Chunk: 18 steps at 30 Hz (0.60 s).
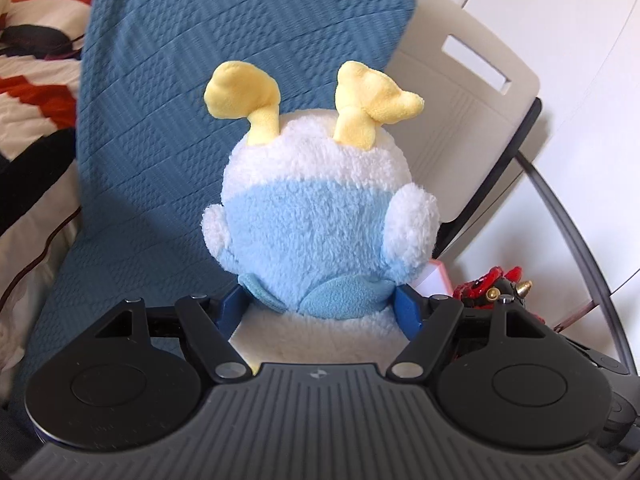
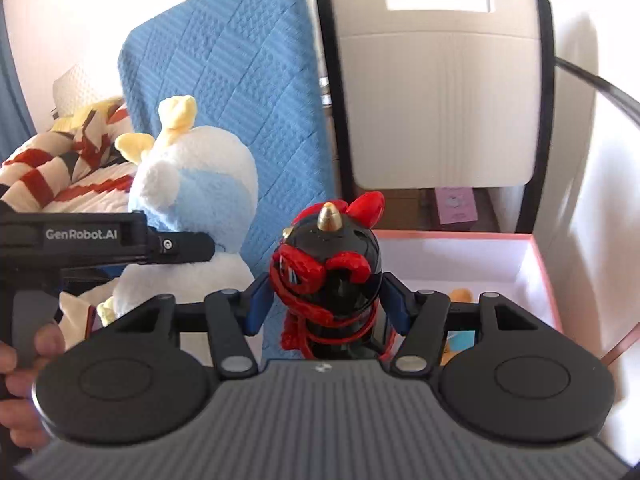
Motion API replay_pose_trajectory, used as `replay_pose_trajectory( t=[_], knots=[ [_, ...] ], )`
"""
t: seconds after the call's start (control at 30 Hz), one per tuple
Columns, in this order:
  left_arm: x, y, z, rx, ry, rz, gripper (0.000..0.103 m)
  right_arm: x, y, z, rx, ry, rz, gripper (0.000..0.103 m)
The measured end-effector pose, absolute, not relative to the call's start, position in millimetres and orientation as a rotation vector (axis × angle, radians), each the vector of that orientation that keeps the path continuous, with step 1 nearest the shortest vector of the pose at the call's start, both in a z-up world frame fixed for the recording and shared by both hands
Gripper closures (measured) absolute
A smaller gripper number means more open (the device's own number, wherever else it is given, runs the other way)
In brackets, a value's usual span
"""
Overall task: Organize objects
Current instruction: 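Carry the bird plush with left tool while right tool carries the figure over the box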
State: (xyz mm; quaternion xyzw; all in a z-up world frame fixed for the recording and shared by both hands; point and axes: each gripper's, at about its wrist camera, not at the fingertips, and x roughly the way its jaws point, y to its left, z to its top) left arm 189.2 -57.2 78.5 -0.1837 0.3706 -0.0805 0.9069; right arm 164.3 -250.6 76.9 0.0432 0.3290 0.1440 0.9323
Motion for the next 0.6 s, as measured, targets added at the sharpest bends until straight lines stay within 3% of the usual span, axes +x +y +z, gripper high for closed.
replay_pose_trajectory(
  t=[0.23,0.6],
  knots=[
    [205.4,-90.5,78.9,-0.348,0.754,-0.165,0.025,172.6,-288.4,71.7,0.120,0.684,0.227,0.042],
    [240.6,-139.9,13.7,-0.270,0.865,-0.135,0.025,185.3,-346.1,13.7,0.142,0.788,0.088,0.042]
  ],
)
